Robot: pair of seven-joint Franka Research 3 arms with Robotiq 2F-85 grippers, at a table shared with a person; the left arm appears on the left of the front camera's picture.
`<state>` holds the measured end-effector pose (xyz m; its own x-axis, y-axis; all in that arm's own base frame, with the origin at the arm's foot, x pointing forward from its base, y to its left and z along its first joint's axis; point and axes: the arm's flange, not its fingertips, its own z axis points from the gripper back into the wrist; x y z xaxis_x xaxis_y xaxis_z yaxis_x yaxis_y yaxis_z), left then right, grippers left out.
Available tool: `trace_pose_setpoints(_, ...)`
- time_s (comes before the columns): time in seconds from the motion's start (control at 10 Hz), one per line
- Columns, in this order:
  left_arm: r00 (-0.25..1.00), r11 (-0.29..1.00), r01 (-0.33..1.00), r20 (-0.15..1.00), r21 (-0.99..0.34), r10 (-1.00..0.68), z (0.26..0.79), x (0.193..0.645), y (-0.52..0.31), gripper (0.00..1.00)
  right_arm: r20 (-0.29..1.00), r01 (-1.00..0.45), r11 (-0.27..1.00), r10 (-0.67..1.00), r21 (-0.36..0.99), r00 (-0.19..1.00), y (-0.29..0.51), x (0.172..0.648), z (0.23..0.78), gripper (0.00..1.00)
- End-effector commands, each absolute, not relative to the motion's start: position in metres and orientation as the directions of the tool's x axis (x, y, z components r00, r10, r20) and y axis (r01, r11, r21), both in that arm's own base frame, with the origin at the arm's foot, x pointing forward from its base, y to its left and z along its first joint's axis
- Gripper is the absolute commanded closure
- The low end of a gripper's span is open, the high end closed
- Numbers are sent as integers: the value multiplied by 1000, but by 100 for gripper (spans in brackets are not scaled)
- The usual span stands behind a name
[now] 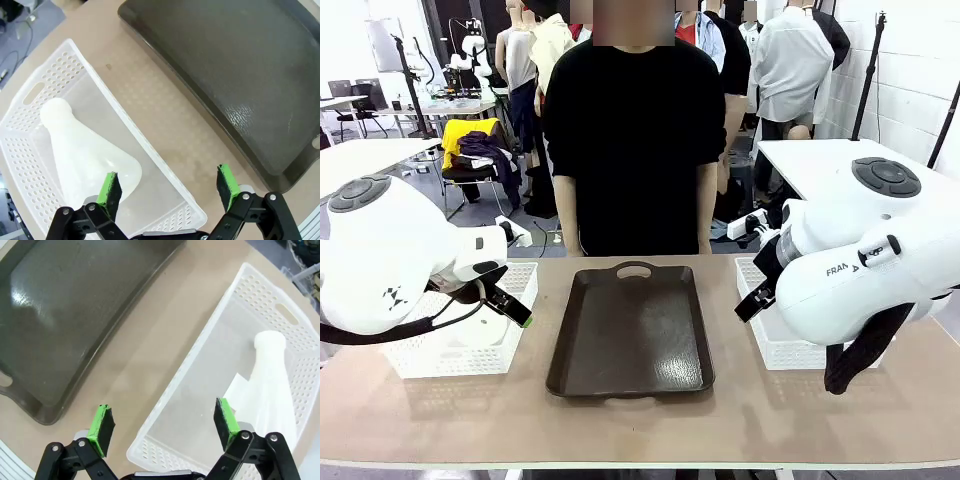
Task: Prepare the laboratory tools.
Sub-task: Pick up the Big flask that the person points to.
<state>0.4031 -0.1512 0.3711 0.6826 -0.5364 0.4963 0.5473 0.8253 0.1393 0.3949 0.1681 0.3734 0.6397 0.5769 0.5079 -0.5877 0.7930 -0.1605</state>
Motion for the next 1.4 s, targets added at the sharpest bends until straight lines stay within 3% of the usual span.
trace_pose_setpoints(0.0,682,825,547,497,139,-536,371,403,-151,0,508,-588,793,577,-161,640,168,395,373,0)
trace_pose_setpoints(1.3,682,825,547,497,139,-536,371,403,-151,0,508,-588,793,577,-161,640,168,395,373,0)
